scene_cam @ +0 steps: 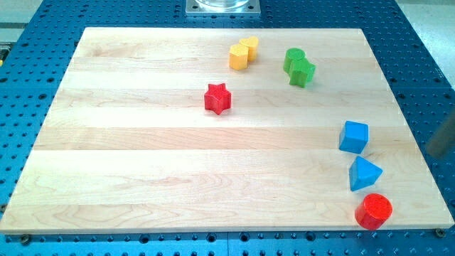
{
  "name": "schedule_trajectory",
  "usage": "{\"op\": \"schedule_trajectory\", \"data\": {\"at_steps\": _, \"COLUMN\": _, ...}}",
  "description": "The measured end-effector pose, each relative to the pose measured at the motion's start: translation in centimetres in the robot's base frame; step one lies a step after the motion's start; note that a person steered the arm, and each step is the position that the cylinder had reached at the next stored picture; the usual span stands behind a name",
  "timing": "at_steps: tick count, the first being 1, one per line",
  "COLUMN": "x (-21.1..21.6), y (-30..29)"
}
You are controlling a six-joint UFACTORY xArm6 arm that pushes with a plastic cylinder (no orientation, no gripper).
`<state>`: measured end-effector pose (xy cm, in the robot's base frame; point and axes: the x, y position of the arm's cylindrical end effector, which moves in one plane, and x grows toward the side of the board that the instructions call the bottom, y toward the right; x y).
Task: Move the red circle into the red star
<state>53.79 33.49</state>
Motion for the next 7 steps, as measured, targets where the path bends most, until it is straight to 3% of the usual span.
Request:
{"op": "schedule_trajectory", "data": {"at_steps": 1, "x": 7.6, "y": -3.6}}
{"op": "schedule_trajectory", "data": {"at_steps": 2, "x": 8.0, "y": -6.6}}
{"op": "schedule_trajectory", "data": {"at_steps": 4, "x": 6.4, "y": -30.1}}
{"op": "schedule_trajectory", "data": {"at_steps": 5, "x": 4.7, "y": -33.7}}
{"op": "schedule_trajectory", "data": {"at_steps": 6, "x": 7.7, "y": -33.1}}
{"op": "schedule_trajectory", "data": {"at_steps": 7, "x": 8.1, "y": -34.9}}
